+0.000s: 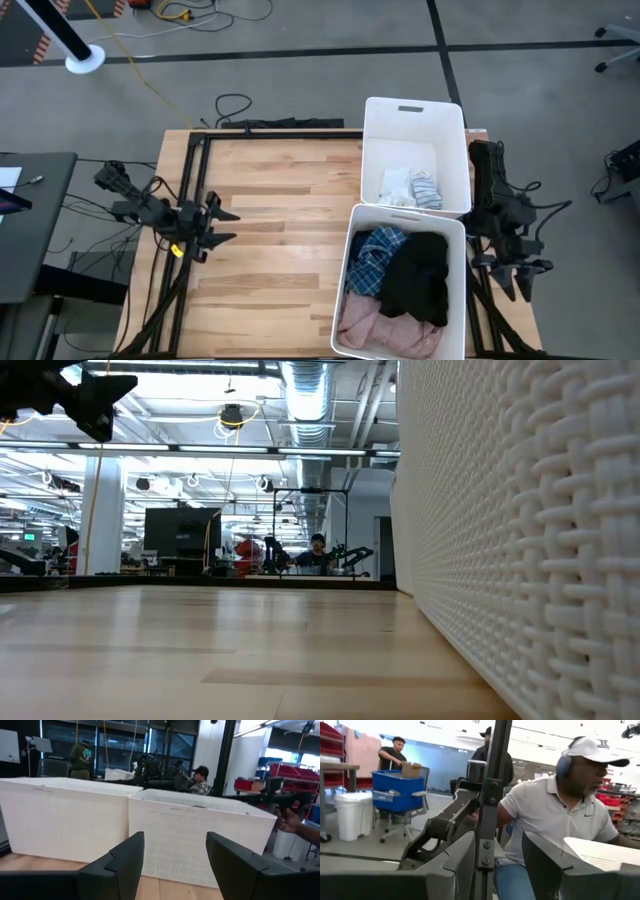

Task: Sort clothes
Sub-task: Return to Home Position

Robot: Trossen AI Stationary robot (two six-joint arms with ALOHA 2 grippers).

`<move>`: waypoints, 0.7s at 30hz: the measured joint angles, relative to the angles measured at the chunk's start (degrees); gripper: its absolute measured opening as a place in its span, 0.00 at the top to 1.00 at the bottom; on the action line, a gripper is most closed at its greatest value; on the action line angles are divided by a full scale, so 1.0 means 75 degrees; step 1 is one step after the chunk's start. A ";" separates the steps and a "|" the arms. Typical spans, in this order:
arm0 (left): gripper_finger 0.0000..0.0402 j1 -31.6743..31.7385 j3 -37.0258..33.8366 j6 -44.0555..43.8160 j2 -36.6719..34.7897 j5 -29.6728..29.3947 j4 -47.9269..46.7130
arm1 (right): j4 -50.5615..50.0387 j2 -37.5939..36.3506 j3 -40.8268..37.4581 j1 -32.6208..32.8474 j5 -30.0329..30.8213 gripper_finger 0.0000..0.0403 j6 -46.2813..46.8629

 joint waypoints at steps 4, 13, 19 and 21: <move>0.48 0.0000 0.0000 -0.0087 0.0000 0.0000 -0.0149 | -0.0226 0.0000 0.0000 0.0000 0.0000 0.56 -0.0098; 0.48 0.0000 -0.0003 -0.0470 0.0000 0.0000 -0.0355 | -0.1148 0.0006 0.0000 0.0000 0.0000 0.56 0.0235; 0.48 0.0000 -0.0003 -0.0333 -0.0001 -0.0003 -0.0377 | -0.1580 0.0006 0.0003 -0.0002 0.0000 0.56 -0.0581; 0.48 0.0000 -0.0003 -0.0254 -0.0002 -0.0004 -0.0470 | -0.1684 0.0006 0.0003 0.0000 0.0000 0.56 -0.0977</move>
